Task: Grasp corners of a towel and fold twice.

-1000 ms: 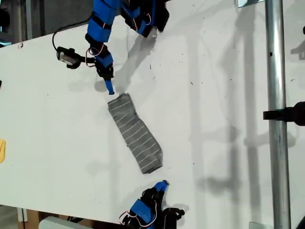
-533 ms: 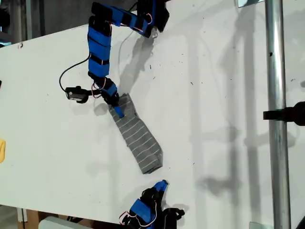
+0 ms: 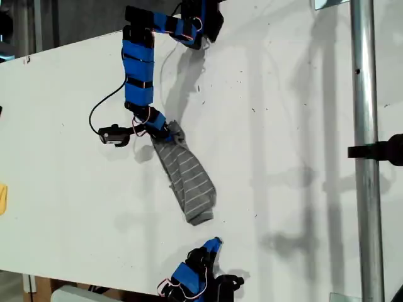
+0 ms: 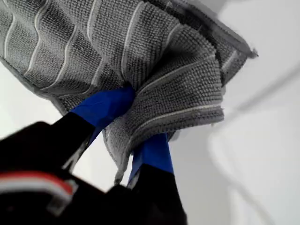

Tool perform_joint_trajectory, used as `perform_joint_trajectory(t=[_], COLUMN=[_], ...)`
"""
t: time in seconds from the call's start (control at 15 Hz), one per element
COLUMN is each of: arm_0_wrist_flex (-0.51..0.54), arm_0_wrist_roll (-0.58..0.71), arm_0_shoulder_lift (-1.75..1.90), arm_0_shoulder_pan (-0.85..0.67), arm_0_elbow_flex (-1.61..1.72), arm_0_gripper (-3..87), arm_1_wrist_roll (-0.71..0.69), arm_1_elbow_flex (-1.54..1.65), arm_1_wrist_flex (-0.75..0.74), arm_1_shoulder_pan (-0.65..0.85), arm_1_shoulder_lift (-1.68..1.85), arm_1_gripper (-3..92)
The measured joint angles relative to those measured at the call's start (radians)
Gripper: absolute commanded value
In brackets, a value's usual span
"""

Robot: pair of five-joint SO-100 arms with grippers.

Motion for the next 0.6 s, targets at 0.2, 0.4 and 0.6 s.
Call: perform_joint_trajectory(t=[0.2, 0.4, 0.6], arm_0_wrist_flex=[0.000, 0.000, 0.000], arm_0_wrist_roll=[0.023, 0.069, 0.097], arm_0_shoulder_lift=[0.000, 0.000, 0.000], arm_0_shoulder_pan=[-0.002, -0.040, -0.061], arm_0_elbow_flex=[0.000, 0.000, 0.000], arm_0_gripper=[-2.8, -2.8, -2.8], arm_1_wrist_roll=[0.034, 0.186, 0.314], arm_1_elbow_flex=[0.318, 0.540, 0.538], arm_1_wrist_flex=[0.089, 0.376, 0.534], arm_1_shoulder_pan=[0.055, 0.123, 0.066], arm_1_shoulder_lift=[0.413, 0.888, 1.166], arm_1_gripper=[-0.2, -0.2, -0.2])
